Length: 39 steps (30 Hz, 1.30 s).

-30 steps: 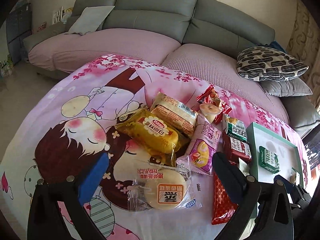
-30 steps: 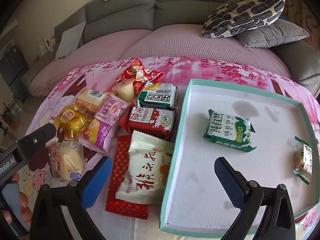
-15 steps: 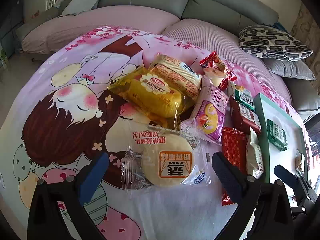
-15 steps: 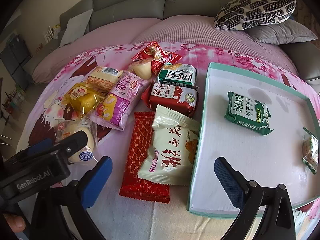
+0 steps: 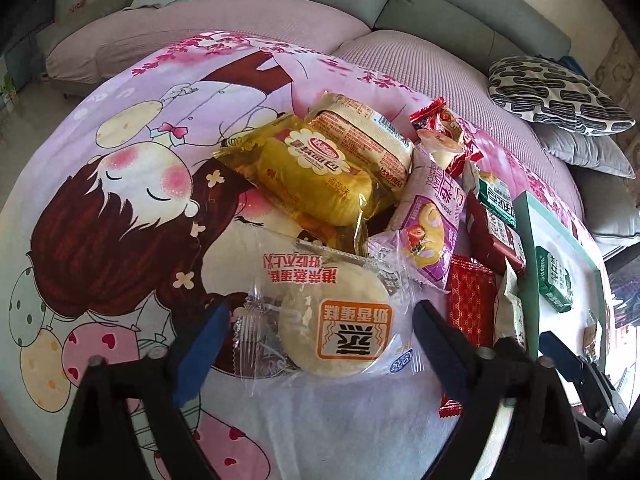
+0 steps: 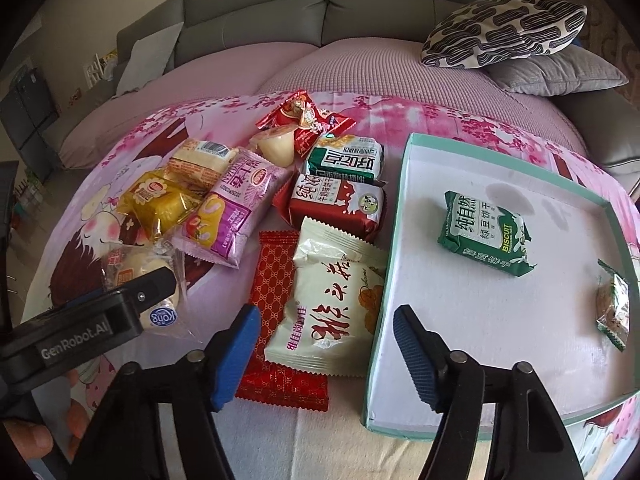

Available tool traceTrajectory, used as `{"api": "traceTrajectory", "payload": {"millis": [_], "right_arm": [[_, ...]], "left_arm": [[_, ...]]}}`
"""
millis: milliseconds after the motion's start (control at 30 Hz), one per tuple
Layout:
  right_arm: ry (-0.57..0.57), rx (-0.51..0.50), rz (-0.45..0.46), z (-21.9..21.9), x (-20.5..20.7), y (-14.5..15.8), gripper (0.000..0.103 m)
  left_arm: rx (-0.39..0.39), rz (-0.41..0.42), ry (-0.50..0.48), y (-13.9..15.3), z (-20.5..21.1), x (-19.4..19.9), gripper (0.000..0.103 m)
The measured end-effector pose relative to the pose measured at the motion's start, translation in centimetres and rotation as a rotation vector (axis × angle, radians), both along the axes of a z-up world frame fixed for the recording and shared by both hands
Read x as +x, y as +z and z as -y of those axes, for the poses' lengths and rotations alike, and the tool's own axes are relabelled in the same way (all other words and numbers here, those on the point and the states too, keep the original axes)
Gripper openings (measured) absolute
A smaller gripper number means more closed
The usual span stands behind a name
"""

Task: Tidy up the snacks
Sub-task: 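Grasp the round bun bag with the left gripper while the right grasps the white bag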

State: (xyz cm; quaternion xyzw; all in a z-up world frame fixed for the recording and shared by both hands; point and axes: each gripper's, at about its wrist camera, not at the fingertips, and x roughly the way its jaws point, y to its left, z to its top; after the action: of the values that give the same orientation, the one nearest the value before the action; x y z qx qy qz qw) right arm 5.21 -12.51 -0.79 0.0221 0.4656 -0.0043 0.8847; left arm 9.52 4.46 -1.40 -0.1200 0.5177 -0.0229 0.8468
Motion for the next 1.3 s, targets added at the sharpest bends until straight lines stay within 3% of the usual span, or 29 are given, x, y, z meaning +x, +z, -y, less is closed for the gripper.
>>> {"api": "traceTrajectory", "payload": {"millis": [200, 367, 533, 767, 933, 1167, 1300], "right_arm": [[0.024, -0.043, 0.036, -0.9, -0.1, 0.5, 0.059], [0.065, -0.093, 0.044, -2.2, -0.1, 0.5, 0.057], [0.081, -0.171, 0.013, -2.9, 0.1, -0.6, 0.057], [0.108, -0.299, -0.003, -3.9, 0.0, -1.6, 0.049], [0.099, -0.301, 0.005, -3.7, 0.0, -1.3, 0.047], [0.028, -0.323, 0.084, -2.7, -0.2, 0.7, 0.045], [-0.02, -0.312, 0.075, -1.6, 0.0, 0.8, 0.045]], "left_arm": [[0.001, 0.0, -0.009, 0.0, 0.2, 0.1, 0.082], [-0.017, -0.005, -0.002, -0.1, -0.1, 0.1, 0.081], [-0.016, -0.011, -0.003, -0.2, -0.1, 0.1, 0.082], [-0.015, -0.014, -0.003, -0.3, 0.0, 0.2, 0.082], [-0.014, -0.016, -0.004, -0.4, 0.0, 0.2, 0.082], [-0.013, -0.016, -0.004, -0.4, 0.0, 0.2, 0.082], [-0.012, -0.016, -0.004, -0.4, 0.0, 0.3, 0.082]]}}
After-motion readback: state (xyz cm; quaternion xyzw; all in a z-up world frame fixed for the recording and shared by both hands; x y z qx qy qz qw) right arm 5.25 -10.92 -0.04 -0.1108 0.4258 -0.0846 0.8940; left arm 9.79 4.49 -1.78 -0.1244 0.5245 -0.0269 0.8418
